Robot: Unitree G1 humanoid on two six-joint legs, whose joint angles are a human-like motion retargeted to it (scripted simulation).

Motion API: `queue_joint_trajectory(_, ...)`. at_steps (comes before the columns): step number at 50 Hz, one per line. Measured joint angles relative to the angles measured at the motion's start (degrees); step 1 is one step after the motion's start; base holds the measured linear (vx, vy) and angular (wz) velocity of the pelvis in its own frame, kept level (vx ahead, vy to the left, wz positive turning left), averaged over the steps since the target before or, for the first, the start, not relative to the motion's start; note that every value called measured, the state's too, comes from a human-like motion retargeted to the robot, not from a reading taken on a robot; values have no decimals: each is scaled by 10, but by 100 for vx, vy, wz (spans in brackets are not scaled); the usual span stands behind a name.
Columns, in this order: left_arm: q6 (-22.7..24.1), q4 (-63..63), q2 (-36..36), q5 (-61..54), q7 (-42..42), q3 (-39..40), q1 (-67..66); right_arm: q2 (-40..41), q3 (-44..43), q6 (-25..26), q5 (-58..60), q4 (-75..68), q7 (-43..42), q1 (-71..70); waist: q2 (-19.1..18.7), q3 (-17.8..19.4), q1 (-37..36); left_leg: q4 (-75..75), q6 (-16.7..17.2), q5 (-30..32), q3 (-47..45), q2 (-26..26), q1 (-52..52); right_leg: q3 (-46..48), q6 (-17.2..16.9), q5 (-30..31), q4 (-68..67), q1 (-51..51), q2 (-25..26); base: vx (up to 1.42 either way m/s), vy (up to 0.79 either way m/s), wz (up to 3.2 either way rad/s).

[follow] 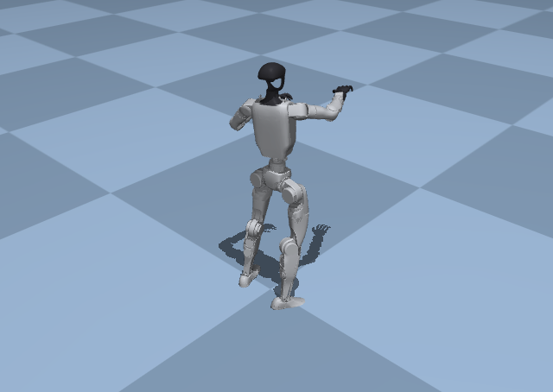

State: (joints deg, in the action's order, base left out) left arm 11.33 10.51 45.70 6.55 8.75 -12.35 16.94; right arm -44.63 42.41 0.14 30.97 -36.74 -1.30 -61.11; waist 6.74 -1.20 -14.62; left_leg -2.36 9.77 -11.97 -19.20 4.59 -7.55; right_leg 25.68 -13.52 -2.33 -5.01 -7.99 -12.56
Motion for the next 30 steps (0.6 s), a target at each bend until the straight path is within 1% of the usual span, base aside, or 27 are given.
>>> queue_joint_trajectory(5,-10,-14,27,-8,14,-6,33,2,-29,3,-58,-6,10,13,-18,13,14,-2,0,2,32,11,1,12,29,14,-45,5,2,-3,9,57)
queue_joint_trajectory(9,-12,-42,52,-8,-2,-39,86,-8,-27,-4,-87,64,7,25,-40,23,52,3,-2,6,52,22,0,0,45,19,-130,45,-5,-3,9,44)
queue_joint_trajectory(13,-14,-103,73,23,-61,-77,154,-28,-27,-26,-97,191,-8,41,-53,33,98,11,-3,9,60,24,0,-23,38,21,-216,108,-20,-1,5,14)
queue_joint_trajectory(16,-26,-173,79,49,-97,-102,208,-47,-32,-40,-107,299,-7,56,-57,43,131,15,-2,8,57,21,-5,-39,27,23,-239,143,-27,0,0,0)
queue_joint_trajectory(19,-45,-248,80,68,-117,-121,255,-58,-36,-51,-120,384,-5,70,-60,52,159,17,2,6,48,18,-14,-49,20,22,-217,158,-26,6,-2,-29)
queue_joint_trajectory(23,-64,-324,77,77,-129,-138,296,-66,-43,-58,-138,455,-3,86,-60,58,185,13,5,2,27,13,-27,-56,16,26,-133,149,-15,10,-7,-45)
queue_joint_trajectory(26,-64,-348,76,78,-138,-154,316,-73,-53,-57,-146,481,-4,97,-57,62,194,6,3,-2,10,8,-38,-63,7,37,-58,129,-4,13,-12,-53)
queue_joint_trajectory(30,-53,-342,75,86,-148,-174,329,-82,-71,-55,-141,484,-8,111,-50,62,197,-15,-8,-2,-12,3,-49,-76,-11,56,13,103,6,15,-16,-54)
